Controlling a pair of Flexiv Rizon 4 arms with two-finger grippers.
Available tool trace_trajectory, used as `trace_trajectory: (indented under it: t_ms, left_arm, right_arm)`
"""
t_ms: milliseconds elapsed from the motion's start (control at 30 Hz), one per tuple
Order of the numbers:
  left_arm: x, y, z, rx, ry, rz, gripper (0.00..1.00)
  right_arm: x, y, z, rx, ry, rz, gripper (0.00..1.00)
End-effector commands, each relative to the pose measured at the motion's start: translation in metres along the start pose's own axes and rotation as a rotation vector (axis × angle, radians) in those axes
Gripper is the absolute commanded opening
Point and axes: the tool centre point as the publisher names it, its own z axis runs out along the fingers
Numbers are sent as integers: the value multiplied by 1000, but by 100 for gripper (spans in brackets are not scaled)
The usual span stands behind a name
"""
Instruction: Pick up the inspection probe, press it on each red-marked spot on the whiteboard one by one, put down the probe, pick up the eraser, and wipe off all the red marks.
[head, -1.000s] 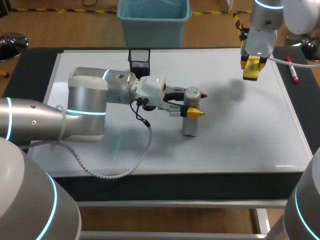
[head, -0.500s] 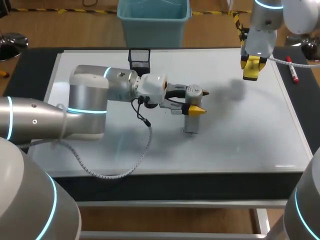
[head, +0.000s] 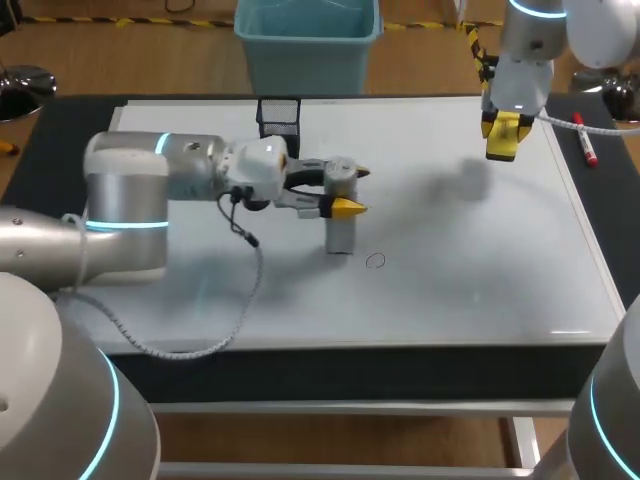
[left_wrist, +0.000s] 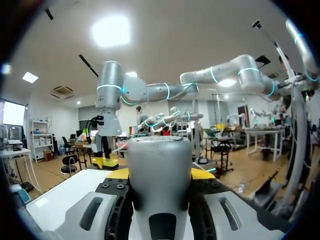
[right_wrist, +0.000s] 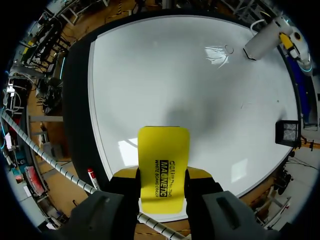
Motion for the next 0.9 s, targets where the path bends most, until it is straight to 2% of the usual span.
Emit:
trace_trajectory:
  t_ms: [33, 133, 200, 467, 633, 900]
  left_arm:
    - [12, -15, -44, -27, -86, 15, 0]
    - [9, -16, -63, -22, -97, 24, 0]
    - [7, -16, -74, -26, -71, 31, 0]
    - [2, -19, -113, -21, -130, 67, 0]
    - [-1, -15, -132, -33, -153, 53, 0]
    - [-3, -9, -152, 9, -200, 47, 0]
  right_arm:
    - [1, 0, -1, 1, 2, -2, 0]
    - [1, 0, -1, 1, 2, -2, 0]
    - [1, 0, -1, 1, 2, -2, 0]
    - [1, 0, -1, 1, 2, -2, 0]
    - [1, 0, -1, 1, 2, -2, 0]
    - [1, 0, -1, 1, 2, -2, 0]
